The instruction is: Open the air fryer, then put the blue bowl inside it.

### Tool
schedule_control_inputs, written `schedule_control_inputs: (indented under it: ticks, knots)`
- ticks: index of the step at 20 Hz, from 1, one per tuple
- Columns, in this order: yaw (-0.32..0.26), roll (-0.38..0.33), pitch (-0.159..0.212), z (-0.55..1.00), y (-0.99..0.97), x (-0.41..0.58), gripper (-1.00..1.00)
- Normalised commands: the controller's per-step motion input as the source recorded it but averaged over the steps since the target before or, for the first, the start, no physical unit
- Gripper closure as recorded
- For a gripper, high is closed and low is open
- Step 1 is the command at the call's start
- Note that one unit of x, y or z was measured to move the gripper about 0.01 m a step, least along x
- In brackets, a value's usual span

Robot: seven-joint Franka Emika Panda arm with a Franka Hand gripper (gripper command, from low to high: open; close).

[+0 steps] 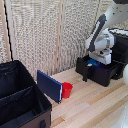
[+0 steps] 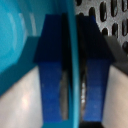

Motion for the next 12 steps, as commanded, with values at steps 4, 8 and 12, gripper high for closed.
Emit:
schedule_control_inputs:
  ticks: [4,8,12]
  knots:
    - [-0.033,-0.118,-0.001,0.40,0.20,-0.055,-1.00]
    - [-0.011,-0.008,0.074,0.46,0.22,-0.038,-1.00]
    - [-0.005,0.023,0.081,0.46,0.21,0.017,-1.00]
